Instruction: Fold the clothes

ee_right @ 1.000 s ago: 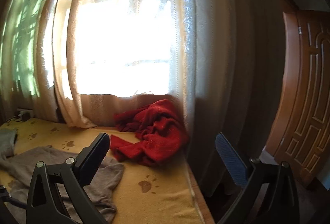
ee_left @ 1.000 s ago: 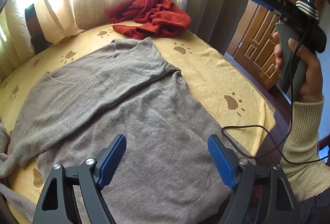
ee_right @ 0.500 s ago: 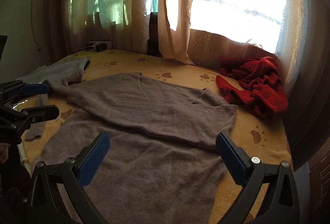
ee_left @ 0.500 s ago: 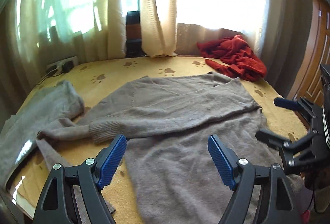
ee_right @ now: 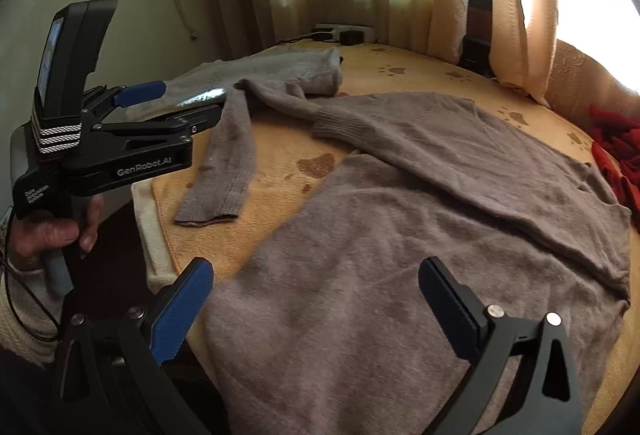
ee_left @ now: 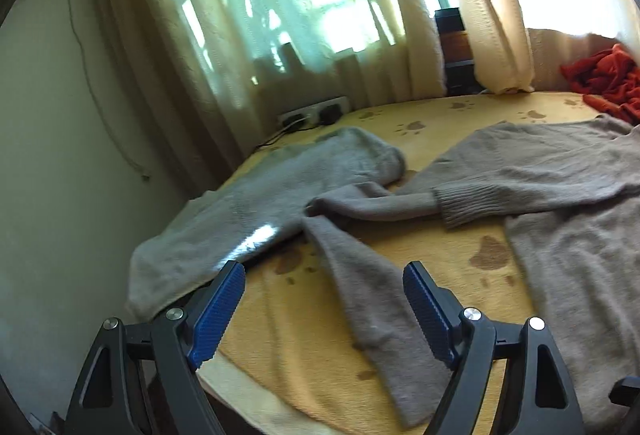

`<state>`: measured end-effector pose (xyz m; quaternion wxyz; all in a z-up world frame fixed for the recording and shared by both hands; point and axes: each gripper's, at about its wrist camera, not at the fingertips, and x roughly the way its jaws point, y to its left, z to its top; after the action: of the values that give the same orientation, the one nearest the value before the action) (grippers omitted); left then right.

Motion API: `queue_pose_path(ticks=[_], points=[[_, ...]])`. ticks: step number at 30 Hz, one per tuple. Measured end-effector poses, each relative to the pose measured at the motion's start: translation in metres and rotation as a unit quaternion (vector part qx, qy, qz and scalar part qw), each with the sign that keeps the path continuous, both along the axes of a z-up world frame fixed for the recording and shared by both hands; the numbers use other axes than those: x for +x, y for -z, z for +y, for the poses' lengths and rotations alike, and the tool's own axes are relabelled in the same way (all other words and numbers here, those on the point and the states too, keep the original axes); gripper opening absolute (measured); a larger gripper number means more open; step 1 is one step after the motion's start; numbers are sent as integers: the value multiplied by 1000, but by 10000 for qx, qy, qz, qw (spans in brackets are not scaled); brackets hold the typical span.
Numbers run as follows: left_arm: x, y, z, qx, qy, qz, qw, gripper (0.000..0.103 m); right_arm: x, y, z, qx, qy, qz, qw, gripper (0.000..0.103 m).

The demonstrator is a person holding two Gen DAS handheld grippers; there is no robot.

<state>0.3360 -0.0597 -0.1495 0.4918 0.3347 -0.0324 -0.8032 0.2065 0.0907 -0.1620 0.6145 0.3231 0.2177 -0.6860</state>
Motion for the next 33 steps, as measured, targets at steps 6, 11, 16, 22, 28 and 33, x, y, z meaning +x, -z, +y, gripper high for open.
queue_pose_path(ticks=[6,11,16,22,28,33], points=[[38,18,-28,-366,-864,-425,9947,84,25,1,-22,57,-364,197,9991,103],[65,28,-44,-354,-1364,-575,9883,84,36,2,-37,70,-575,201,9981,103],[81,30,-53,-343,-1639,-587,9841,84,47,5,-51,104,-790,254,9965,103],[83,29,-58,-384,-1705,-603,9828,84,59,5,-62,80,-982,211,9949,103],[84,31,-64,-346,-1745,-578,9823,84,70,16,-74,200,-1492,-1004,9835,103],[86,32,-68,-334,-1809,-594,9811,84,91,22,-76,351,-1798,-836,9795,103]])
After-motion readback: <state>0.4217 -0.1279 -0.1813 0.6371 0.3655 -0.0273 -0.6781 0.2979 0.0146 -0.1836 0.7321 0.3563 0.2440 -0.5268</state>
